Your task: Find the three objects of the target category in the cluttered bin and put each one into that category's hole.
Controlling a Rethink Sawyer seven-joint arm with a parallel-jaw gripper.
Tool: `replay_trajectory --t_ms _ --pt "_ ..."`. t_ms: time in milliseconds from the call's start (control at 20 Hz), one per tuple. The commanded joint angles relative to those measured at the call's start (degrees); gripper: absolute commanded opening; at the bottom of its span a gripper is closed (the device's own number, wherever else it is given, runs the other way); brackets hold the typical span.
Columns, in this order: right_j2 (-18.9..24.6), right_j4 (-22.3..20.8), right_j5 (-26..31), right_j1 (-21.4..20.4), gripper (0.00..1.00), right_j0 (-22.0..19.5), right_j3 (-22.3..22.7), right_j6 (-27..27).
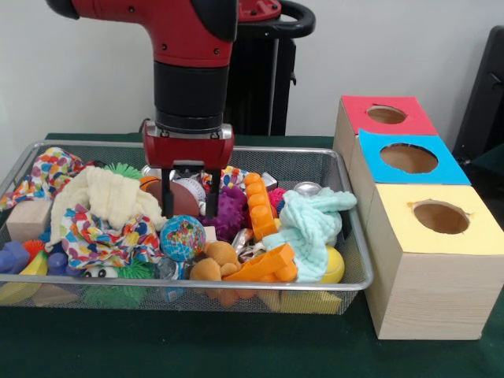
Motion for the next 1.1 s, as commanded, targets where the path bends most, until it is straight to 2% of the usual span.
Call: replay_trajectory --t_ms 50,200,450,700,1100 --pt "5.7 -3.9 -4.0 2.2 1.0 0.5 2.3 -0.6" --pt "3.0 -6.0 -3.9 1.2 1.0 2.4 0.6 -0.5" --pt "2.2 -7.1 -3.4 -0.1 1.0 2.6 0.1 -0.5" --pt "-0.7 -9.0 -0.3 -0.8 1.0 4.6 -1.6 -0.4" --pt "-2.8 -10.9 2.2 -0.5 1.0 5.9 -3.2 -0.1"
